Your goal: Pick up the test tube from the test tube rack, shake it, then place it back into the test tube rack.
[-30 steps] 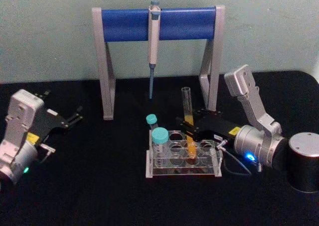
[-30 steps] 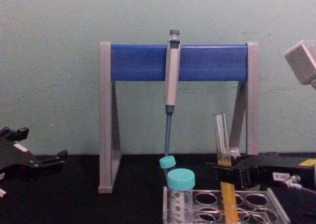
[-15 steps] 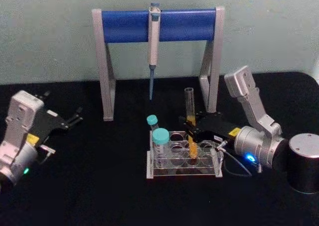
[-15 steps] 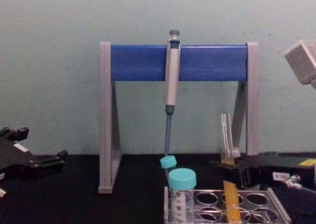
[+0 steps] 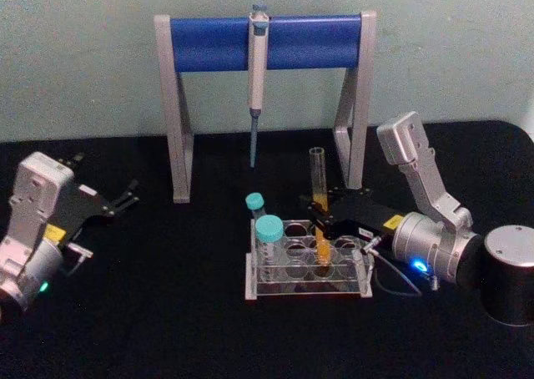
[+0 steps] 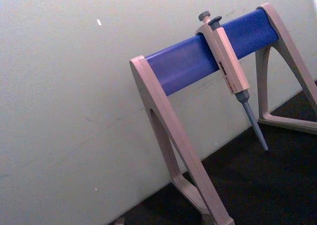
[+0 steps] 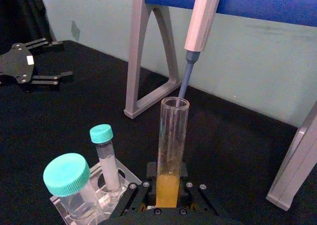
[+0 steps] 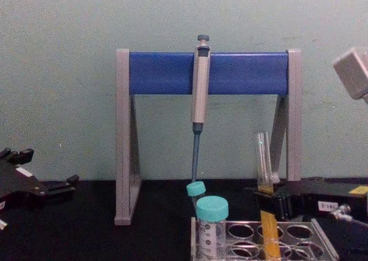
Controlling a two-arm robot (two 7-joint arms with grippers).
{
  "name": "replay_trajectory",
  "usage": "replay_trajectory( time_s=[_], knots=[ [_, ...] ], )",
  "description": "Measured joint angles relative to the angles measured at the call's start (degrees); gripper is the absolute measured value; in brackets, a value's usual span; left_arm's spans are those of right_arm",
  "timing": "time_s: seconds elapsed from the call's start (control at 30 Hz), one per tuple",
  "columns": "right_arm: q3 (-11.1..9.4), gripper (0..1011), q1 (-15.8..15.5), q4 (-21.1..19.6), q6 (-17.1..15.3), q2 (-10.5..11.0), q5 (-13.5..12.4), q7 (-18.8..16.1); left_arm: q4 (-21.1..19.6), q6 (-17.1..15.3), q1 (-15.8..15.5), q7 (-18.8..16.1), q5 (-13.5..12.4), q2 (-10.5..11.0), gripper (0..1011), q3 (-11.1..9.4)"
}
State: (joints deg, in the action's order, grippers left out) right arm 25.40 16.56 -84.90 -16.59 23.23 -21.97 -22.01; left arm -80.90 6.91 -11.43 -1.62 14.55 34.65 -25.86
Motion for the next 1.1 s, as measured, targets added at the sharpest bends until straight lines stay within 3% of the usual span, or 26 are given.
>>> replay_trajectory(
  time_s=[0.57, 1.1],
  knots=[
    [-0.18, 232, -0.08, 0.04, 0.81, 0.11, -0.5, -1.02, 0.0, 0.0, 0.0, 0.0, 0.0, 0.0, 1001, 0.0],
    [-0.52, 232, -0.31, -2.7, 0.99, 0.89, -1.07, -0.87, 0.0, 0.0, 0.0, 0.0, 0.0, 0.0, 1001, 0.0]
  ],
)
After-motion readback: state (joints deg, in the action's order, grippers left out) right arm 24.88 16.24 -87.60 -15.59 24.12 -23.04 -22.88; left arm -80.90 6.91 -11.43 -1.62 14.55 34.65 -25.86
